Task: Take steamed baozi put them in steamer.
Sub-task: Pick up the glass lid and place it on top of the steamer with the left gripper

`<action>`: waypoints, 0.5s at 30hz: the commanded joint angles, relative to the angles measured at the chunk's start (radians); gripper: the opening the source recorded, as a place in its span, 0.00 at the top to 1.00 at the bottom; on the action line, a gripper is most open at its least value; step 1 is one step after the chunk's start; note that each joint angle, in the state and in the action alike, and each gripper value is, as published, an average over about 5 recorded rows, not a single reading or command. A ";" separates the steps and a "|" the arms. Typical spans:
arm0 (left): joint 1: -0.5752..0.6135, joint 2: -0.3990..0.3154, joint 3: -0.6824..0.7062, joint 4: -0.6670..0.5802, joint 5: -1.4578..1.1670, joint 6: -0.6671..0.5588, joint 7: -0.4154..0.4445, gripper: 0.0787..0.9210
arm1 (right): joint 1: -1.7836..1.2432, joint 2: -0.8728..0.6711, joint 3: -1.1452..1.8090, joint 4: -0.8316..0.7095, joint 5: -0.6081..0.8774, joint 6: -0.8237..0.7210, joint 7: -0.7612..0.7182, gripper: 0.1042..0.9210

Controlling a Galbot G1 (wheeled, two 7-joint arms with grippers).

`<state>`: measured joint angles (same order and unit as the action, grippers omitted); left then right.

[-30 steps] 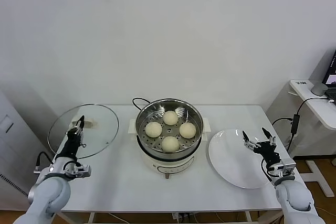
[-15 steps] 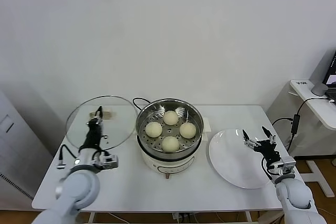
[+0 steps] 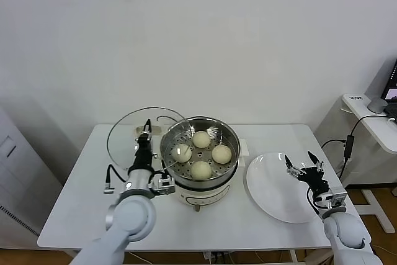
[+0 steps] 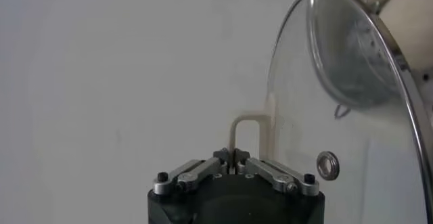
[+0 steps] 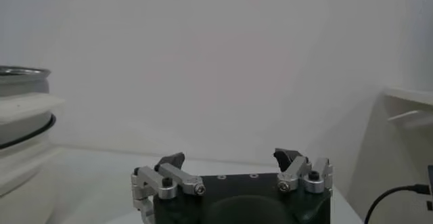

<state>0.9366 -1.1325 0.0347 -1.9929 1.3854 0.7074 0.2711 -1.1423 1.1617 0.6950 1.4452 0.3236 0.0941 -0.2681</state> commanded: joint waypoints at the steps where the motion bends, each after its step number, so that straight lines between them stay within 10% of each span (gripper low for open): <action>1: -0.051 -0.099 0.096 0.034 0.137 0.042 0.062 0.97 | 0.005 0.000 -0.003 -0.001 -0.001 -0.001 0.000 0.12; 15: -0.074 -0.182 0.162 0.162 0.175 0.038 0.044 0.97 | 0.006 0.000 -0.003 -0.013 -0.001 0.003 -0.003 0.12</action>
<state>0.8862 -1.2493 0.1456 -1.9121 1.5181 0.7324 0.3050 -1.1374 1.1610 0.6922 1.4356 0.3225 0.0954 -0.2701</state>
